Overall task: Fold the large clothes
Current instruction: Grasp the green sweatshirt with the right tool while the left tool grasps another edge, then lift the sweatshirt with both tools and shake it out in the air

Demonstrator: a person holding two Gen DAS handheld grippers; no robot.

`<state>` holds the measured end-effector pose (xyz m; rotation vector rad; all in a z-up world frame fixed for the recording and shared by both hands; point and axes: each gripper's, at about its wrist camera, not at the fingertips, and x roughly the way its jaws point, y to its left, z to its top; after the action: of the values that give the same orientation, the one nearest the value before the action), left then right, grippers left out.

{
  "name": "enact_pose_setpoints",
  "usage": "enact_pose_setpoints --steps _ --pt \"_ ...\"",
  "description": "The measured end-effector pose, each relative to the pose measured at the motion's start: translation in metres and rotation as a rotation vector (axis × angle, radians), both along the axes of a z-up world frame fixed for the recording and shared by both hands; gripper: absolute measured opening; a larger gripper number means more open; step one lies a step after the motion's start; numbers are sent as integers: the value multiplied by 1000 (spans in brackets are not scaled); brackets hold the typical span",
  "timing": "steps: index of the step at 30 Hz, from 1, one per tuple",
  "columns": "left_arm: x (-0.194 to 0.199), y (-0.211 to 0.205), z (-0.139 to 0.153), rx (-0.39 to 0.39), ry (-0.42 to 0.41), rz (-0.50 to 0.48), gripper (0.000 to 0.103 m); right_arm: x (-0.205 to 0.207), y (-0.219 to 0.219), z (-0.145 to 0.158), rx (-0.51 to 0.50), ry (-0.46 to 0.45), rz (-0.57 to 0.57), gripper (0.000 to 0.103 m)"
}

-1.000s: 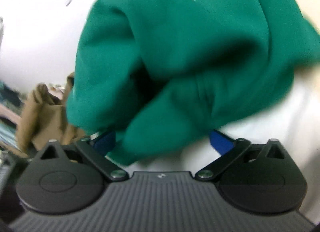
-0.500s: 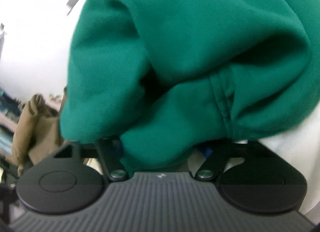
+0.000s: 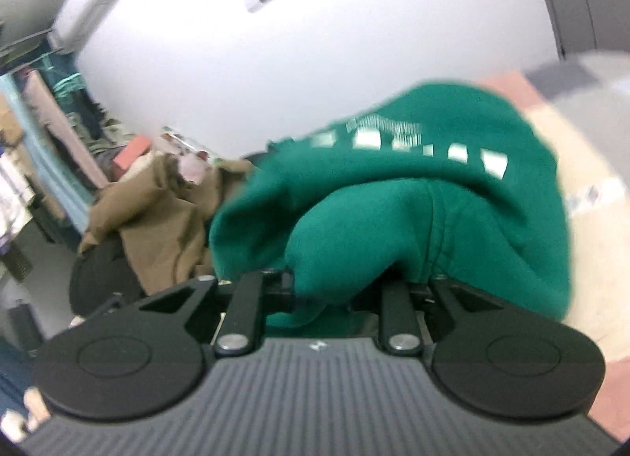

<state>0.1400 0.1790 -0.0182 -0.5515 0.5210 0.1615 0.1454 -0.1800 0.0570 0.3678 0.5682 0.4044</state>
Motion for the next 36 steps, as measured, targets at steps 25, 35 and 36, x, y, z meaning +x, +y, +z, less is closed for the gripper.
enact_pose_setpoints --steps 25,35,36 --pt "21 -79 -102 -517 186 -202 102 -55 -132 -77 226 296 5 80" --pt "51 -108 -119 -558 146 -230 102 -30 -190 -94 349 332 -296 81" --pt "55 -112 -121 -565 141 -233 101 -24 -190 -97 352 350 -294 81"
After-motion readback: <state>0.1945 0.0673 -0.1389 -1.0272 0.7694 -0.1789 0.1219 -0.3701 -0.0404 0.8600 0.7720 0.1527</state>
